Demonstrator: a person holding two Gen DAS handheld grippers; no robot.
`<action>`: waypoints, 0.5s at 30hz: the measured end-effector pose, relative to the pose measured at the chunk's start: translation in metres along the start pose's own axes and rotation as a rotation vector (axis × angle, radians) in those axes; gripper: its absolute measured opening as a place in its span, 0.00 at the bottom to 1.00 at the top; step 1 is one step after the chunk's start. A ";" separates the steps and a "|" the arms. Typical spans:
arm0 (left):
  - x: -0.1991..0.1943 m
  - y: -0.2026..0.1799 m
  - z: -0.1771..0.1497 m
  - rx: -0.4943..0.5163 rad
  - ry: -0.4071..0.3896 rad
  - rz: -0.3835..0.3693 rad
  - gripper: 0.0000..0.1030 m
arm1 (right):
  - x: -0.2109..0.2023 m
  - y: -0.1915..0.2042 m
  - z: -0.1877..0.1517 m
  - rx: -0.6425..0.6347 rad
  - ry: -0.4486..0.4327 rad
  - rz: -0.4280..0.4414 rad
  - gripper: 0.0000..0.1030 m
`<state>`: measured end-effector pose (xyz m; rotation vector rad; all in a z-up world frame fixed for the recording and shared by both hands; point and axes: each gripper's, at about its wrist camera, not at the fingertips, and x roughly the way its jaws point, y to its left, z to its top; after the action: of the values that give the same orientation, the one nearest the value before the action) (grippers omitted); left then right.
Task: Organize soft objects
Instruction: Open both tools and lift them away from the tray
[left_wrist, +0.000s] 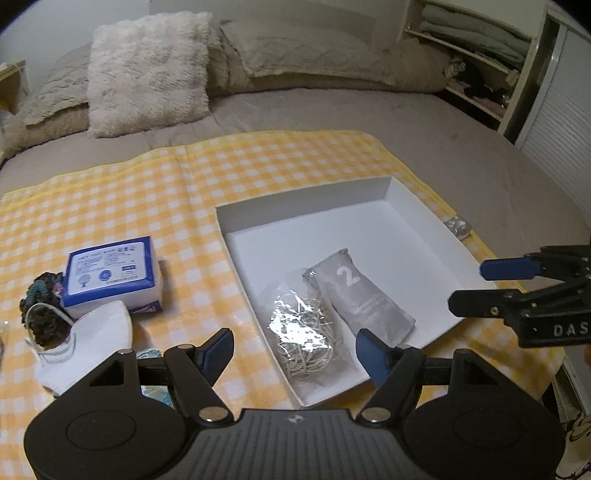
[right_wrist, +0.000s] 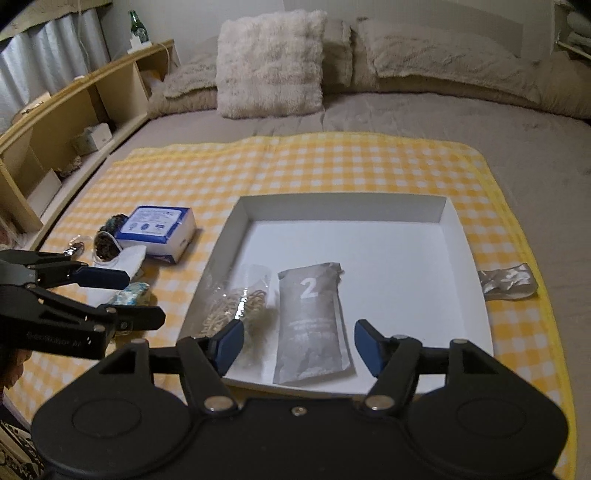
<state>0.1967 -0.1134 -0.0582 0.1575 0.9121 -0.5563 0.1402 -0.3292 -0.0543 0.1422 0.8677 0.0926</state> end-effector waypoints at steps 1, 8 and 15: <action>-0.003 0.001 -0.001 -0.009 -0.007 0.005 0.72 | -0.003 0.001 -0.001 -0.006 -0.009 -0.001 0.67; -0.023 0.008 -0.007 -0.060 -0.093 0.062 0.97 | -0.020 0.008 -0.006 -0.029 -0.083 -0.034 0.88; -0.032 0.009 -0.012 -0.053 -0.151 0.093 1.00 | -0.033 0.006 -0.013 -0.033 -0.164 -0.077 1.00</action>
<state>0.1770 -0.0888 -0.0415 0.1081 0.7682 -0.4509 0.1087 -0.3267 -0.0372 0.0841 0.7070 0.0231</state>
